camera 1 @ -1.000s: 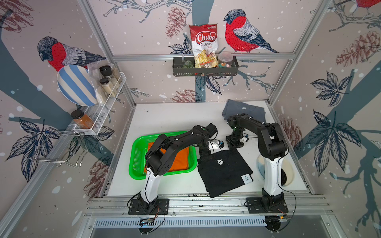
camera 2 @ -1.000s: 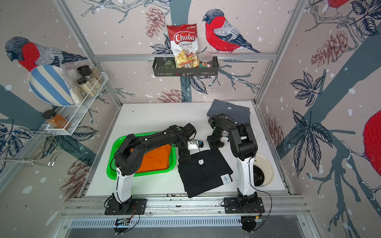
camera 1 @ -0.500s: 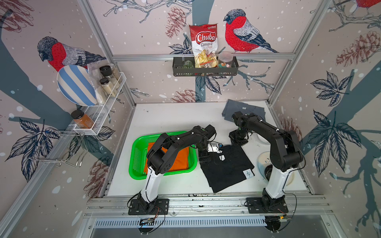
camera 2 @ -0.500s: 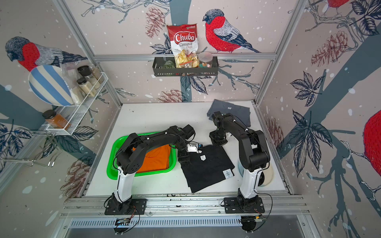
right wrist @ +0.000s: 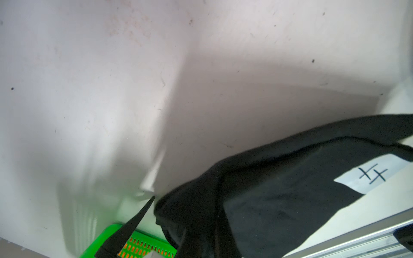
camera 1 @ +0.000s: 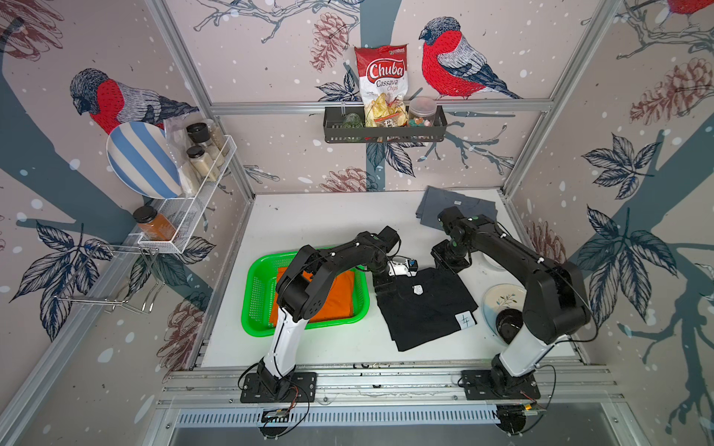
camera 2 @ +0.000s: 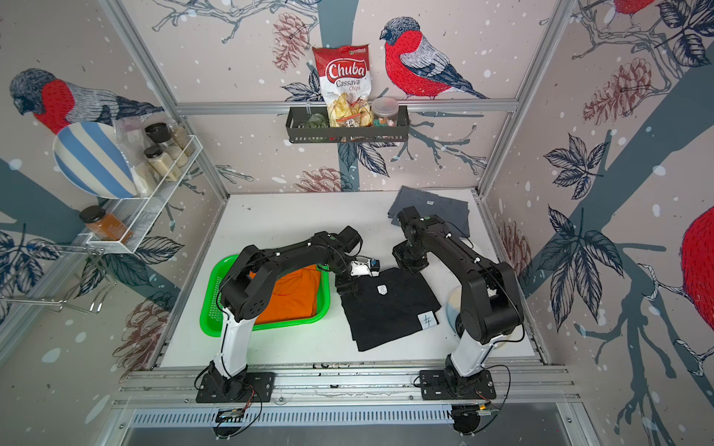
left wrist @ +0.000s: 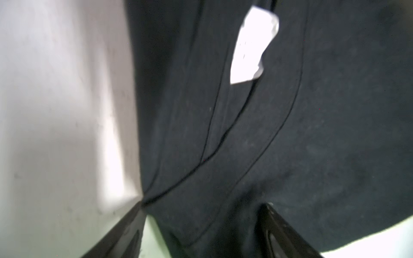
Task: Put the folded t-shirts into the basket
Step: Pick up the T-shirt from the center of the board.
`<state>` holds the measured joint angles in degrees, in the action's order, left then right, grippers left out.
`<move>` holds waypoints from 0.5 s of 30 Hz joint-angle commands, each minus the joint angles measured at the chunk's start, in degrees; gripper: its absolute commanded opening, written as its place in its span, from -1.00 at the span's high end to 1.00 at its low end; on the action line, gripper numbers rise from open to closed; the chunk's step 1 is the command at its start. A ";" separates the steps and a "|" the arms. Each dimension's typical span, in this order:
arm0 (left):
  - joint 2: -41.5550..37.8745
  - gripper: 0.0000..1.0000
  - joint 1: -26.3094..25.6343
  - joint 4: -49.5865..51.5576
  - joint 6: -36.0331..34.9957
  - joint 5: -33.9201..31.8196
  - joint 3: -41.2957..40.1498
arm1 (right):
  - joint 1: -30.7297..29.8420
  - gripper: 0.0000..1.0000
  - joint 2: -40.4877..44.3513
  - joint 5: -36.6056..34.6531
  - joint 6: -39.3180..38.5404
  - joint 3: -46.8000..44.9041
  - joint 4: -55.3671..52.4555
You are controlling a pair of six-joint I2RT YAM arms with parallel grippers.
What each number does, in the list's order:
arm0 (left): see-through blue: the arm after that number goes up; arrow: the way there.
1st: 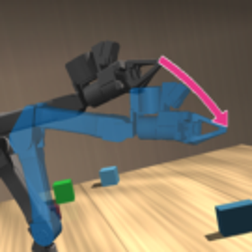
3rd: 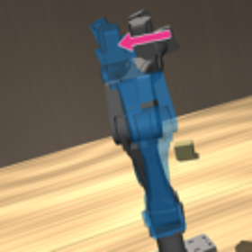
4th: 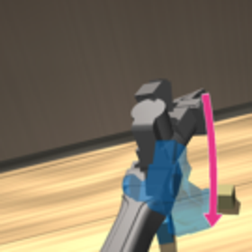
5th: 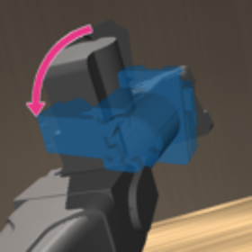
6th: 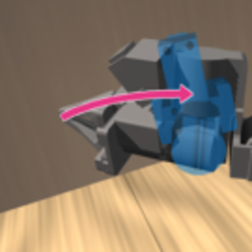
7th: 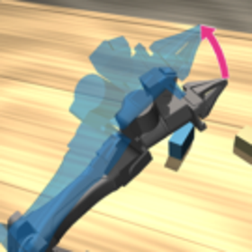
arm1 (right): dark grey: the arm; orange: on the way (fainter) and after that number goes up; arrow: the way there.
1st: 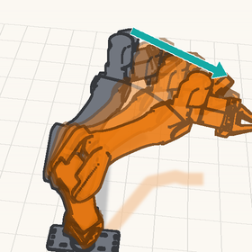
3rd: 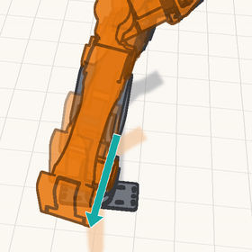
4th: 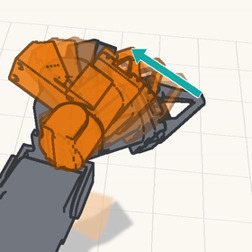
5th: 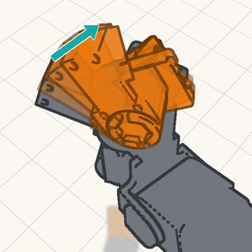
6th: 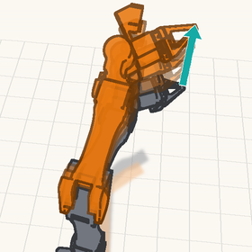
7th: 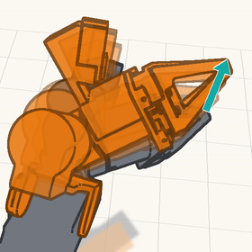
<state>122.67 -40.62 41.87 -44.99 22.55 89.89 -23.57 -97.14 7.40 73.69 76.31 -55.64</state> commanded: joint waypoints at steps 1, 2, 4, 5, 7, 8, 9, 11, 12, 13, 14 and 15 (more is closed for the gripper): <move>3.01 -0.62 1.30 6.40 -0.34 6.07 2.93 | -0.68 1.00 1.44 -0.84 -0.42 0.46 0.52; 4.04 -0.63 1.90 7.80 -0.36 7.43 4.21 | -0.83 1.00 1.93 -0.90 -0.48 0.35 0.56; 5.82 -0.60 3.03 10.22 -0.71 9.05 6.33 | -0.87 1.00 2.93 -1.11 -1.03 0.17 1.02; 6.69 -0.58 3.35 11.36 -1.10 9.24 7.27 | -0.92 1.00 3.35 -0.95 -1.39 0.11 1.32; 7.79 -0.49 3.61 12.75 -1.31 8.22 8.39 | -0.94 1.00 4.33 -0.75 -1.98 -0.15 1.75; 8.18 -0.47 3.66 12.79 -1.04 7.52 8.63 | -0.97 1.00 5.00 -0.54 -2.21 -0.45 2.00; 8.49 -0.47 3.70 12.98 -1.07 7.33 8.75 | -1.02 1.00 5.64 -0.23 -2.17 -0.90 2.48; 8.82 -0.43 3.71 13.53 -1.19 7.80 8.82 | -0.96 1.00 7.06 0.37 -1.96 -2.11 3.64; 8.81 -0.36 3.78 13.69 -1.23 8.34 8.78 | -0.95 1.00 7.85 0.51 -1.83 -2.54 4.07; 8.81 -0.27 3.79 13.95 -1.28 9.01 8.76 | -0.92 1.00 8.49 0.52 -1.80 -2.83 4.20; 8.93 -0.19 3.86 14.43 -1.69 9.67 8.87 | -0.93 1.00 8.99 0.40 -1.84 -2.91 4.13; 9.05 -0.06 3.88 15.14 -1.98 10.17 9.09 | -0.92 1.00 9.49 0.13 -1.92 -2.92 4.04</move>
<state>130.32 -36.97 49.74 -46.57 35.11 99.37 -24.38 -88.92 7.51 72.18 73.58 -52.93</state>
